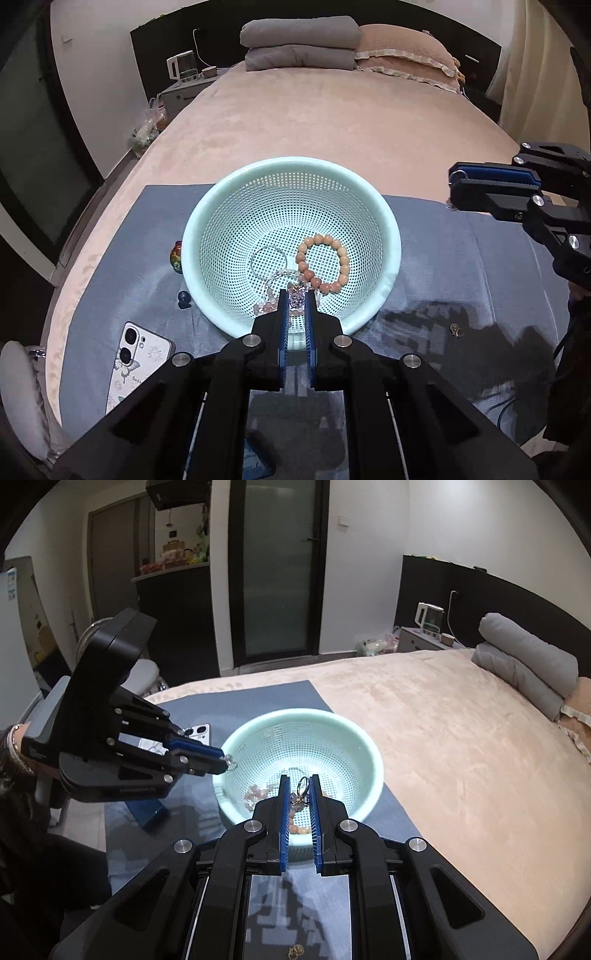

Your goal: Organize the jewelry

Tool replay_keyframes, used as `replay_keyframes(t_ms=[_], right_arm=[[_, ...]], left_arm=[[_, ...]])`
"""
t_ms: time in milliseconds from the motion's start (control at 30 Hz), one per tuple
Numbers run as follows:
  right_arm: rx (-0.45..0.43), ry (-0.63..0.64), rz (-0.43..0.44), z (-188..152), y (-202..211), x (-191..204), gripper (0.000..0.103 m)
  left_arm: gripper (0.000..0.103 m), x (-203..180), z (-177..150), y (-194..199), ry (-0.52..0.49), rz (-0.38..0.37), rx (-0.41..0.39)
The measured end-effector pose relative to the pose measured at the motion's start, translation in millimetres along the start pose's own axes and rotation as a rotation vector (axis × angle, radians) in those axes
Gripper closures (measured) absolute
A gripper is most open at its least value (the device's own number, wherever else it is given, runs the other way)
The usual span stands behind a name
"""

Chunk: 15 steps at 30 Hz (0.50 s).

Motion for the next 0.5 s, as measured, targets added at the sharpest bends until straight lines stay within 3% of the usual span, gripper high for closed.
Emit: replay_keyframes(t_ms=[200,433,467,500], right_arm=[[0.069,-0.033,0.011,-13,-43,-6,0.094],[0.069,-0.095,0.002,-24,-61,-17,0.092],[0.062,-0.107,-0.008,-24,-60,-20,0.088],[0.056,-0.122,-0.031,-23,-57,-23,0.081]], left_arm=[[0.095,5,-2,-26,0.007,-0.029,0.023],[0.094,14,-5,-35,0.026,-0.043,0.026],[0.091,15,-5,-33,0.031,-0.040,0.011],[0.070,16,-5,-29,0.034,-0.041,-0.001]])
Point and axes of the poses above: each gripper's, at about its wrist camera, not at the fingertips, and y roughly against the way its jaws point, x to its left, z to its top, the point moved 5 cm from there along -y, roughly the way its jaws point, and after that the axes turned 8 degrees about y, right-handed, at the moved point
